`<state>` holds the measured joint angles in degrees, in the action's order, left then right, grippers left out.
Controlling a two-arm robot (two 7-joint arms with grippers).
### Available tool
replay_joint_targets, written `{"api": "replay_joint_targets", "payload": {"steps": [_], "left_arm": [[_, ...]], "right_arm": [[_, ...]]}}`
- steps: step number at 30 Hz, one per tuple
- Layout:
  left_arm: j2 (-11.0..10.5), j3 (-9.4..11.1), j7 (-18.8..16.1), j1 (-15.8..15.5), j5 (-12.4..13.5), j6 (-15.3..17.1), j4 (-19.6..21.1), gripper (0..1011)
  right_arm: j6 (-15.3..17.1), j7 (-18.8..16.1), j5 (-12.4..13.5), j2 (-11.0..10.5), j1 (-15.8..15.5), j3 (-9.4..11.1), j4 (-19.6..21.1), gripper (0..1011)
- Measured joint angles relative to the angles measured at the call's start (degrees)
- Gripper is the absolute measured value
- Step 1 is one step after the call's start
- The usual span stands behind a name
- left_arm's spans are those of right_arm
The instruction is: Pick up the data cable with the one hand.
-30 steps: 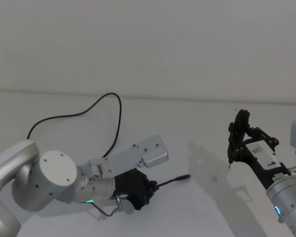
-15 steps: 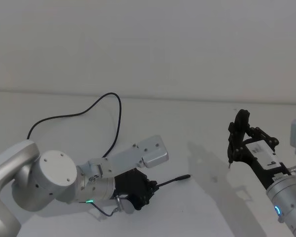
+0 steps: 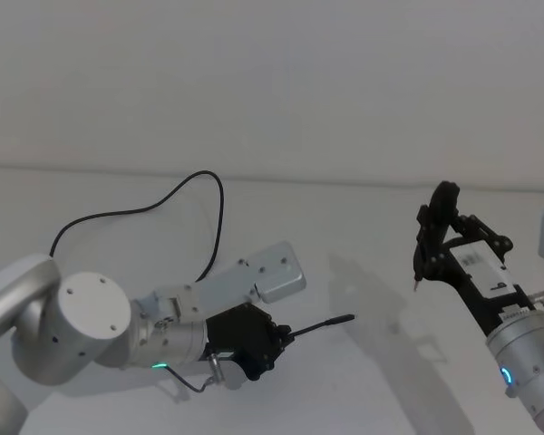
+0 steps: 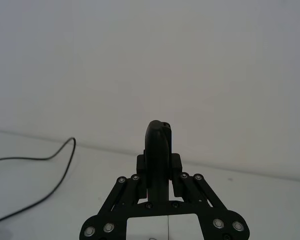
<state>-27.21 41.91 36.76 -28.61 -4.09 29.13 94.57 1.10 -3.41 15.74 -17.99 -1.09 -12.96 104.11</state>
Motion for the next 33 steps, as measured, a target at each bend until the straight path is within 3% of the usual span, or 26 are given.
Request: {"api": "replay_joint_targets", "payload": {"steps": [8,19,33], "left_arm": [[-1.06,-1.71,0.32,0.58,-1.55,-1.85,1.78,47],[-2.00,-4.69,-0.63,1.21,-3.86,-4.70,4.14,47],[-2.22,-6.22,-1.44,1.32,-5.45,-5.96,5.22,47]], "right_arm": [[-0.98,-0.07,0.80,1.45,-0.28,-0.05,1.45,268],[-1.99,-1.64,3.82,3.47,-1.50,0.30,3.83,268],[-2.59,-4.04,6.58,4.86,-2.01,0.63,5.04,268]]}}
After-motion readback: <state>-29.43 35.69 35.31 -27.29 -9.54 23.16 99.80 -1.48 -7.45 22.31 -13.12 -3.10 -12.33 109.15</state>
